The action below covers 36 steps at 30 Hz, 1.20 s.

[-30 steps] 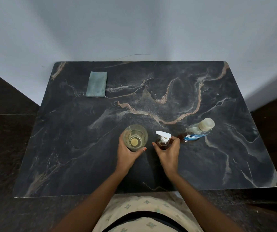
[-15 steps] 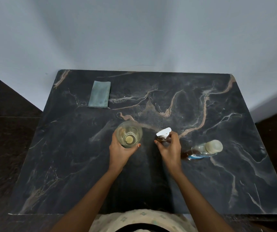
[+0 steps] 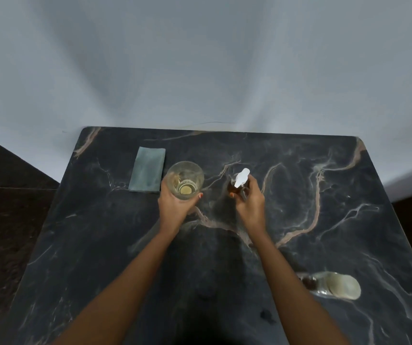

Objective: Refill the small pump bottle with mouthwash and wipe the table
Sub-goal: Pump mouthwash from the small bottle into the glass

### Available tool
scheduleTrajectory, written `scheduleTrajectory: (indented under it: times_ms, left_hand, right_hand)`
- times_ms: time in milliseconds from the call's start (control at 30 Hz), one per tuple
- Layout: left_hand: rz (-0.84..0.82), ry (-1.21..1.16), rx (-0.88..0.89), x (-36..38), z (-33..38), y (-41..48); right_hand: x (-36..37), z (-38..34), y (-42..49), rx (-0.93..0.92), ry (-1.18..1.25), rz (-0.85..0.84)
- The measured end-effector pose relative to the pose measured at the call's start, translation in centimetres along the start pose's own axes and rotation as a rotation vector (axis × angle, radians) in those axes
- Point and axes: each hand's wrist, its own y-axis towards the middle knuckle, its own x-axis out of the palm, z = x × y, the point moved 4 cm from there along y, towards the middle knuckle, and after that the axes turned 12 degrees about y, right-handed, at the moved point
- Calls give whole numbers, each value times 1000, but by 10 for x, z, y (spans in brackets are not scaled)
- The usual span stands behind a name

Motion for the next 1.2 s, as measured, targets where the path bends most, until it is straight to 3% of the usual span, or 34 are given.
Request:
scheduleTrajectory:
  times_ms: [500, 933, 1200]
  left_hand:
    - [-19, 77, -25, 24, -4, 76]
    - [-27, 14, -36, 30, -9, 86]
    - [-35, -82, -34, 33, -5, 82]
  right_hand:
    - [23, 2, 86, 23, -76, -125]
    - [28, 11, 91, 70, -120, -248]
    - [24, 15, 82, 81, -152, -213]
